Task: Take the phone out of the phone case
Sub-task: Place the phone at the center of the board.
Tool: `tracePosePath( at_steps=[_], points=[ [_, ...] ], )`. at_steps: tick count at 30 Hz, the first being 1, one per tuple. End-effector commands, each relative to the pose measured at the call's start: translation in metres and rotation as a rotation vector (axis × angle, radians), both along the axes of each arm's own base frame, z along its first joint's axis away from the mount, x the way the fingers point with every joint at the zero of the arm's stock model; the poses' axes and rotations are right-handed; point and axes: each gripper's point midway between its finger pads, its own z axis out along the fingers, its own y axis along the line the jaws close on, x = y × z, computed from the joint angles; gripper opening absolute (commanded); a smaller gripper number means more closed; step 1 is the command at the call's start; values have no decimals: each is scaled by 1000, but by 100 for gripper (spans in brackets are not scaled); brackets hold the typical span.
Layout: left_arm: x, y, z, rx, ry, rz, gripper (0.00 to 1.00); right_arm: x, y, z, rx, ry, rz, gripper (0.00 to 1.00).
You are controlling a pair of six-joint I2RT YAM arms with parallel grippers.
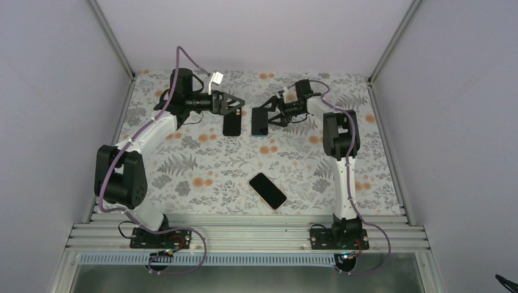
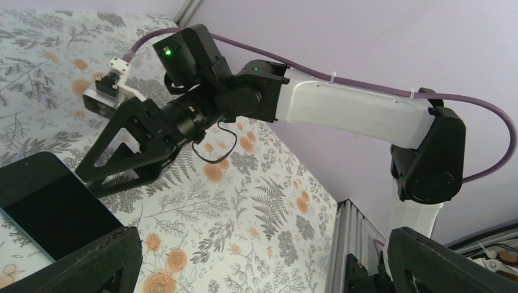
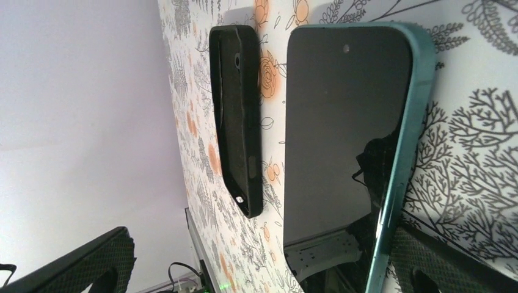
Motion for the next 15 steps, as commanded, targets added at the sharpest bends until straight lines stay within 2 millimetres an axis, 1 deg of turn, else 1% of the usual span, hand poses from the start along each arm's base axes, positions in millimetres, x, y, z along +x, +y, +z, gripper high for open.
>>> tracePosePath(
  at_steps=[1,3,8,11,15],
  points=[
    [-4,3,15,4,-71,12,100,-5,-3,6,-27,29,-23,99],
    [-3,3,15,8,-74,17,100,-4,-1,14,-23,13,-20,99],
    [0,9,16,28,-92,46,100,2,-9,25,-63,-34,-48,99],
    [-1,13,22,37,-115,61,100,4,-13,37,-75,-78,-52,99],
    [-5,20,29,64,-162,83,100,7,-22,59,-104,-155,-67,99]
  ],
)
